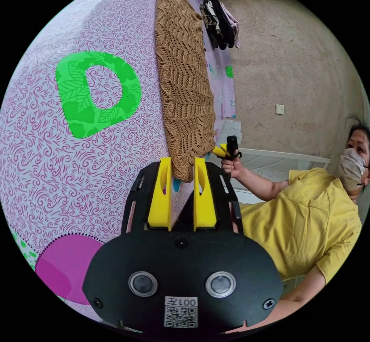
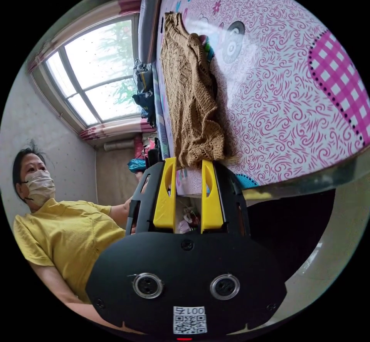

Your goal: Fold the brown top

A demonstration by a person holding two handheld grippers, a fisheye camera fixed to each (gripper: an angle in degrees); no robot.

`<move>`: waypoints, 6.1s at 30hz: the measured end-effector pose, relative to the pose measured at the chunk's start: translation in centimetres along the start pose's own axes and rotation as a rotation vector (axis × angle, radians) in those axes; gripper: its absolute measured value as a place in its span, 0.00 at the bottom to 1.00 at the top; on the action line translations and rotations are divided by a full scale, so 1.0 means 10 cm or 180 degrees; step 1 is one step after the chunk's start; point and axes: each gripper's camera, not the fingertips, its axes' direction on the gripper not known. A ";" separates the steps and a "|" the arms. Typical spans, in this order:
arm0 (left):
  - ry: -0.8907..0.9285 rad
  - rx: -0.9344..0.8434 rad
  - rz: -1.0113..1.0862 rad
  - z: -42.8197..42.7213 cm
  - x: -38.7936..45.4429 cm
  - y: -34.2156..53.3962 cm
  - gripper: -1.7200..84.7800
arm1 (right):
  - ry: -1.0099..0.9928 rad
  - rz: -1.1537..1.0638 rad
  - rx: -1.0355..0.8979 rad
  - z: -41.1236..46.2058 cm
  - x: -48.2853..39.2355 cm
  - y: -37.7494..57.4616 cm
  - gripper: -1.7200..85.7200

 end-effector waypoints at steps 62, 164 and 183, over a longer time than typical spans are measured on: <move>-0.0370 0.1592 -0.0557 -0.57 1.67 -1.64 0.02 | 0.0698 -0.0703 -0.0284 0.95 -2.45 -3.55 0.05; -0.0711 0.0696 -0.0275 -1.57 2.45 -1.50 0.03 | 0.0715 -0.1124 -0.0023 0.16 -2.74 -2.73 0.09; -0.0520 0.0859 -0.0313 -2.11 2.49 -2.39 0.08 | 0.1024 -0.1160 -0.0755 0.53 -3.01 -4.25 0.14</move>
